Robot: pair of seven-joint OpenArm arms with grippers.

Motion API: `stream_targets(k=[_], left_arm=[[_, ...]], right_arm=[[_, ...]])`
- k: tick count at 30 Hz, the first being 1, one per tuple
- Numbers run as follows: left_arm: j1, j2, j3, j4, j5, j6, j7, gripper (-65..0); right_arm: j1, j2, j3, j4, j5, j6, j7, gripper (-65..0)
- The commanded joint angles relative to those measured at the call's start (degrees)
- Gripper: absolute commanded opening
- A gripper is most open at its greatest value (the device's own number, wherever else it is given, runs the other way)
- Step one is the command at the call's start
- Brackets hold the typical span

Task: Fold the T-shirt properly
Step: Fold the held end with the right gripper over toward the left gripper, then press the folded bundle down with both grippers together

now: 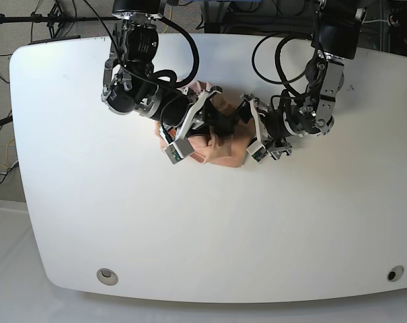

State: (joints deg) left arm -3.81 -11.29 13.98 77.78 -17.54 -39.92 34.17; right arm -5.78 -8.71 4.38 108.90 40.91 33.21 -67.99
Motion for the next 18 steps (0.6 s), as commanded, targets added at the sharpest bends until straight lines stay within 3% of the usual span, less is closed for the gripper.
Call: stream_targets(k=[1,14,18], left_arm=[[-0.2,-0.1,0.2,0.4,0.8,-0.1,1.2,-19.8],[-0.3,0.3,0.3,0.7,1.1,-0.1,0.3,-19.8],[-0.3,0.1,0.2,0.9,0.9,-0.1,0.1,-19.5]], right_arm=[[0.9,-0.3,-1.0,0.4,1.8,0.3,1.7,-65.0],[1.4,-0.3,-8.4,-2.2,2.4,-0.2,2.5,-65.0],[1.5,-0.3,-9.3,-3.3,1.9,-0.3,2.5,-60.5]])
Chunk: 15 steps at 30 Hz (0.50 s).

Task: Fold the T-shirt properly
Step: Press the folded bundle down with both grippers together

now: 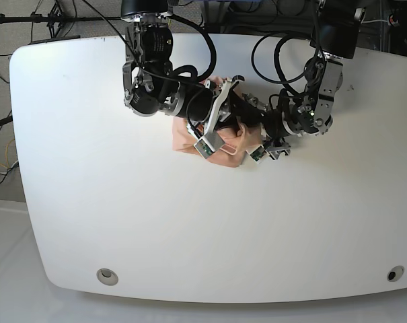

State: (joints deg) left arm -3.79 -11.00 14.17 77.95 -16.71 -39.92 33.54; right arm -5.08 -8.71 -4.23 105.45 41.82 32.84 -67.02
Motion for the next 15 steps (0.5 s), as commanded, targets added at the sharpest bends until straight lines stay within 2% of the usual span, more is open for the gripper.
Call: stream_targets(k=[1,7,11,15], left_arm=[[-0.3,-0.3,0.2,0.8,0.0,-0.1,0.5,-19.5],[-0.4,-0.3,0.3,0.9,0.0,-0.1,0.7,-19.5],[-0.1,-0.2,0.3,0.9,0.8,-0.1,1.4,-19.2],[-0.2,-0.1,0.4,0.8,0.8,-0.1,1.5,-19.2]], right_arm=[[0.6,-0.3,-1.1,-0.1,0.8,0.1,1.5,-58.8],[1.3,-0.3,-1.4,-2.2,0.4,0.0,1.9,-48.1],[3.0,-0.3,-1.7,-4.8,0.6,0.0,2.1,-43.1],[3.6,-0.3,-1.6,-6.0,0.5,-0.1,2.1,-43.1]])
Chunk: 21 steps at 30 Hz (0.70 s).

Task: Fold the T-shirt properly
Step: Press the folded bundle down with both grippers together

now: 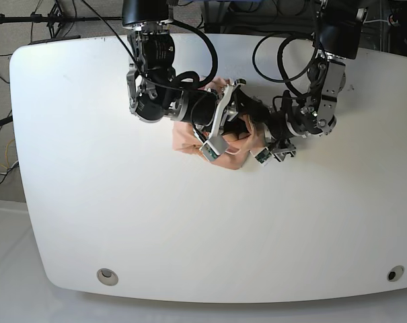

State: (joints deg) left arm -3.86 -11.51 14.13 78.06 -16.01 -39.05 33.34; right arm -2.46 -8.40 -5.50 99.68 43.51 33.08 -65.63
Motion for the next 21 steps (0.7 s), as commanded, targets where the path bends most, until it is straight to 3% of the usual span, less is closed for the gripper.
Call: stream_targets(k=[1,14,21], left_arm=[[-0.2,0.4,0.4,0.7,0.2,-1.0,1.7,-19.1],[-0.2,-0.5,0.7,3.6,0.2,-1.0,2.4,-19.2],[0.3,-4.7,-3.0,13.6,-0.4,-1.0,4.1,-19.0]], right_arm=[[1.0,-0.6,-0.4,-0.3,-1.2,-0.4,0.7,-43.2],[1.9,-0.6,-1.1,-0.9,-0.4,-0.2,1.1,-46.5],[3.7,-0.6,-5.1,0.5,4.6,0.4,1.4,-47.6]])
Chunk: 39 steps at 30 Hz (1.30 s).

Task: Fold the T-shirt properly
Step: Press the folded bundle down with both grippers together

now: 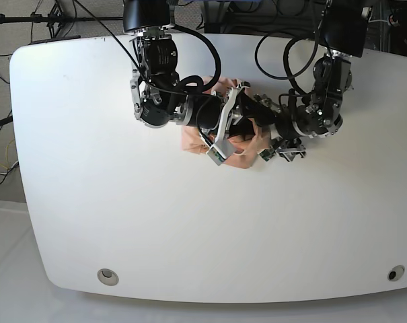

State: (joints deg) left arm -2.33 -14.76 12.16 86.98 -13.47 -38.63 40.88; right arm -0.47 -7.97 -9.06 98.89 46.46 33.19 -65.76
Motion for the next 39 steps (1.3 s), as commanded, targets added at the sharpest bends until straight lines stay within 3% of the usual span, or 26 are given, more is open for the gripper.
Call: stream_targets(k=[1,5,7,9,15,33,39], left_arm=[[-1.1,-1.8,-1.3,5.2,-3.0,-1.4,-3.4,-19.0],[-1.0,-2.3,-2.0,5.1,-2.9,-1.4,-3.3,-19.0],[-1.0,-2.3,-2.2,4.3,-2.8,-1.4,-3.4,-18.9],[-1.0,-1.8,-2.1,3.1,-3.0,-1.4,-3.8,-19.0],[-0.8,-1.4,-2.3,2.4,-3.5,-1.4,-3.5,-19.0],[-2.2,-0.5,-1.3,-1.8,-2.8,-1.4,-4.5,-19.1],[-2.7,-1.3,-6.5,0.6,-3.2,-1.4,-5.3,-18.8]], right_arm=[[1.8,-1.0,-2.0,1.4,2.0,0.4,1.5,-47.5],[2.0,-1.0,-4.1,1.7,2.1,0.1,1.8,-44.7],[2.0,-1.0,-5.0,1.9,1.6,-0.2,1.8,-41.4],[1.6,-1.0,-7.3,1.3,-0.2,-0.6,2.4,-33.2],[1.7,-1.0,-7.6,1.5,-0.7,-0.9,2.5,-26.8],[2.7,-1.0,-3.6,0.3,-0.8,0.1,3.1,-30.3],[4.1,-0.7,-3.2,-0.6,-1.2,-0.3,3.3,-28.8]])
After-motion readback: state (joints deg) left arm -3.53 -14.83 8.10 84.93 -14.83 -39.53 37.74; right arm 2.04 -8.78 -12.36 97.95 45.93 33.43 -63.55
